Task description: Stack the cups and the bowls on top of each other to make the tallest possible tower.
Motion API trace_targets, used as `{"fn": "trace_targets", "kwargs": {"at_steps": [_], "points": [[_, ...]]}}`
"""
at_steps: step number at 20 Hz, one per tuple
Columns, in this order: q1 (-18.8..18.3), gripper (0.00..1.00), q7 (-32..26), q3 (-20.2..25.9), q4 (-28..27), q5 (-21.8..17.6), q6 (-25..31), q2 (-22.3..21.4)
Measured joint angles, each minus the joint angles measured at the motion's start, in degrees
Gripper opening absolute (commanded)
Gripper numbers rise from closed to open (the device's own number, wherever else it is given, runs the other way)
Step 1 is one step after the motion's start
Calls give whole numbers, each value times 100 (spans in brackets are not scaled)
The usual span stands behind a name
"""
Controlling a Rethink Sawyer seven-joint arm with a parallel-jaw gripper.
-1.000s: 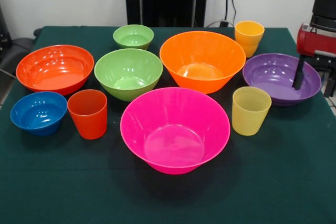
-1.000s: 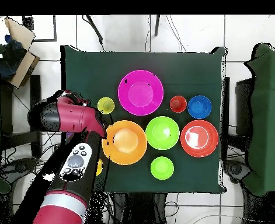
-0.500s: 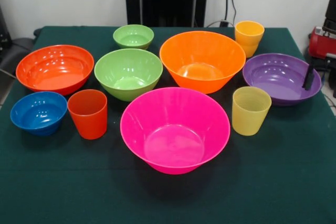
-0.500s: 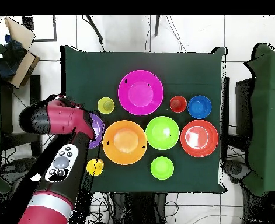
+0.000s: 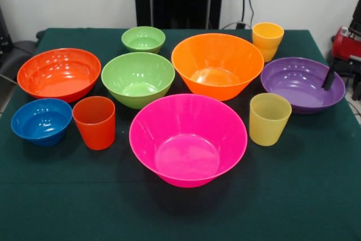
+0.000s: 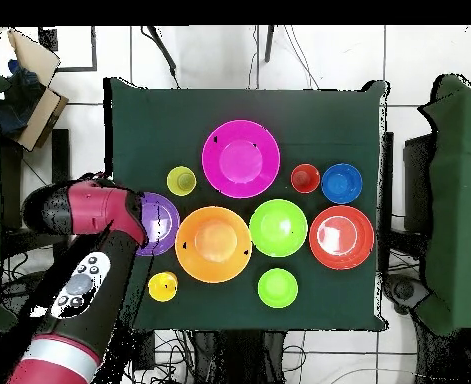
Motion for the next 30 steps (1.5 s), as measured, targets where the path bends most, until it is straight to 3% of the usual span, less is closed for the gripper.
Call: {"fn": "trace_targets", "kwargs": {"at_steps": [4,11,30], "points": [[224,100,392,-194,-150,33,307,195],[367,100,692,-228,-278,57,350,375],[586,100,776,-510,-467,59,350,915]]}}
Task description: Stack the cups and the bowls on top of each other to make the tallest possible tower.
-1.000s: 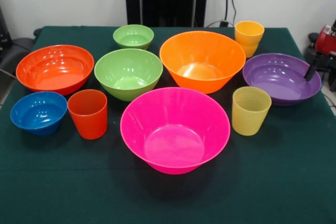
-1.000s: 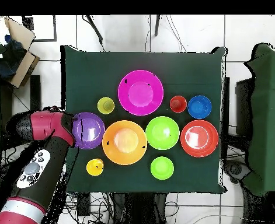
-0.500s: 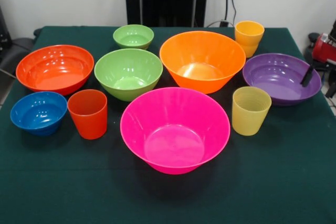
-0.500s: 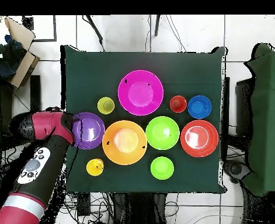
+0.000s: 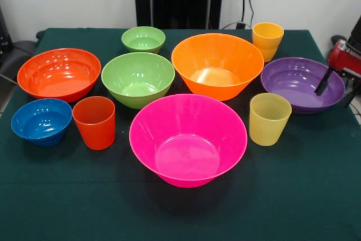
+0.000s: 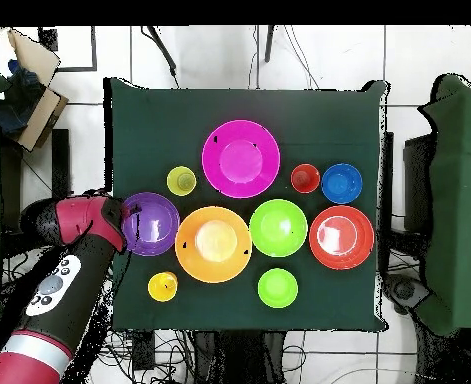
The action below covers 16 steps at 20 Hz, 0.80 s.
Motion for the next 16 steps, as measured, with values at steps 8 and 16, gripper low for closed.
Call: {"fn": "trace_targets", "kwargs": {"at_steps": [8,16], "points": [[93,100,6,-6,-2,61,-1,88],[10,0,6,1,-16,154,-2,98]]}}
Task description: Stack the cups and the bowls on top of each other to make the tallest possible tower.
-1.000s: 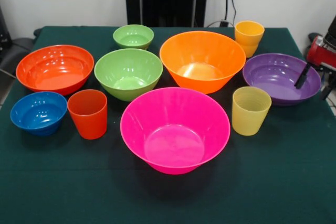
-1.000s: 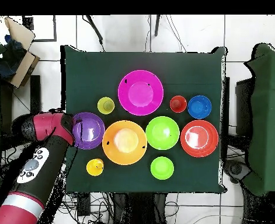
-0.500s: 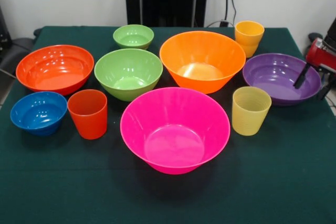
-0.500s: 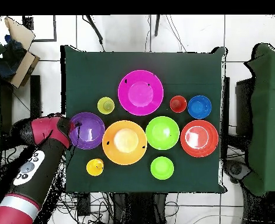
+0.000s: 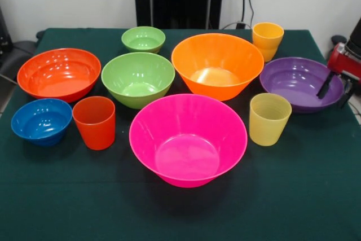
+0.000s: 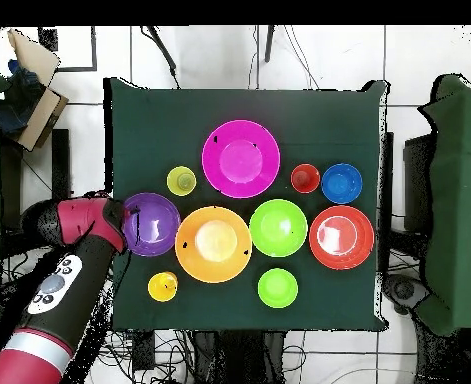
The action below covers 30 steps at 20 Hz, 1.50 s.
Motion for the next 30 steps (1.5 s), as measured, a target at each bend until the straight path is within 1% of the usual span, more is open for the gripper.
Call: {"fn": "trace_targets", "kwargs": {"at_steps": [7,11,14,18,19,20,27,28,30], "points": [[-13,0,0,-1,-3,96,4,-19],[-25,0,0,9,36,96,2,-125],[-70,0,0,54,172,96,4,-381],[-170,0,0,107,385,95,73,-874],[-184,0,0,111,406,96,96,-943],[-214,0,0,115,447,95,161,-1099],[-300,0,0,117,483,93,555,-1711],[-298,0,0,116,485,92,673,-1858],[-291,0,0,114,487,86,759,-1950]]}}
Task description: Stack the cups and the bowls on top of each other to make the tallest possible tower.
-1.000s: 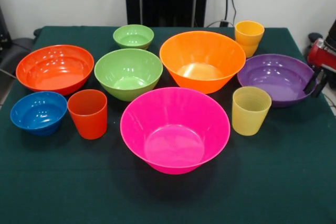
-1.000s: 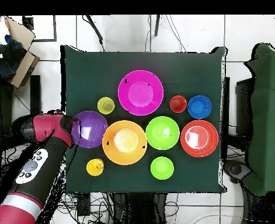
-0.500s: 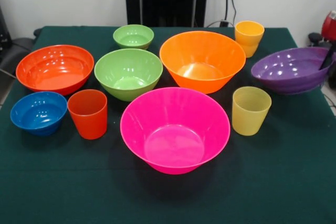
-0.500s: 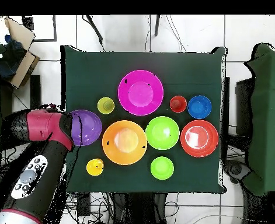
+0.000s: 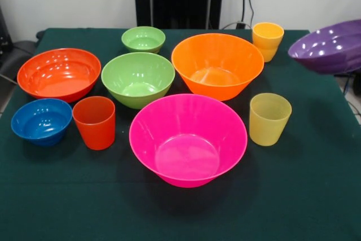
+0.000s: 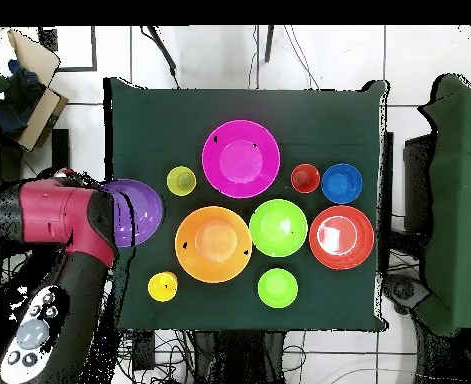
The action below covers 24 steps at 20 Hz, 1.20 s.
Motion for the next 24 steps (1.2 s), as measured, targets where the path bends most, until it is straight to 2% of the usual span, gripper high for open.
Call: {"fn": "trace_targets", "kwargs": {"at_steps": [10,16,24], "points": [[277,0,0,-315,208,-235,781,-523],[363,0,0,-397,507,-429,787,-724],[358,0,0,-434,871,-689,725,-754]]}}
